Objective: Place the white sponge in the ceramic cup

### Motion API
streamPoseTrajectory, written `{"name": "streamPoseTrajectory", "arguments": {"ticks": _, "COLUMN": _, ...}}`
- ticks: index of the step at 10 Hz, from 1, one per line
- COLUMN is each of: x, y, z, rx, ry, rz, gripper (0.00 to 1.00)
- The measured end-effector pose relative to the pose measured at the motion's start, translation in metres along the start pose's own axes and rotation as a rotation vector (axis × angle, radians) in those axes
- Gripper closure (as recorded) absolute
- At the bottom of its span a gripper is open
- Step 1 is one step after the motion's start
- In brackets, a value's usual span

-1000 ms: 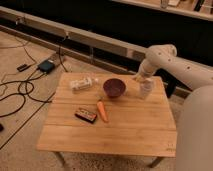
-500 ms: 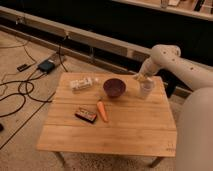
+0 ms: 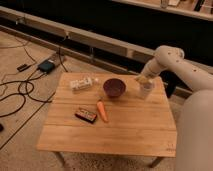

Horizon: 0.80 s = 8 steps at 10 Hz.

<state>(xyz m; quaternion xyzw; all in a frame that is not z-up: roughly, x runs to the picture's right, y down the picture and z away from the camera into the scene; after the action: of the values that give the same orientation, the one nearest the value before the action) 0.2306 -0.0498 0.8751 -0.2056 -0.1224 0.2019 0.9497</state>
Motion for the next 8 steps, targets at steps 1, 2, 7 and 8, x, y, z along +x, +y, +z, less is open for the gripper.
{"name": "streamPoseTrajectory", "arguments": {"ticks": 1, "x": 0.000, "y": 0.001, "z": 0.000, "rx": -0.008, "ry": -0.016, "rz": 0.002, "gripper": 1.00}}
{"name": "streamPoseTrajectory", "arguments": {"ticks": 2, "x": 0.000, "y": 0.002, "z": -0.001, "rx": -0.019, "ry": -0.038, "rz": 0.003, "gripper": 1.00}}
{"name": "streamPoseTrajectory", "arguments": {"ticks": 7, "x": 0.009, "y": 0.006, "z": 0.006, "rx": -0.069, "ry": -0.143, "rz": 0.002, "gripper": 0.85}}
{"name": "streamPoseTrajectory", "arguments": {"ticks": 8, "x": 0.013, "y": 0.005, "z": 0.007, "rx": -0.071, "ry": -0.149, "rz": 0.004, "gripper": 0.74}}
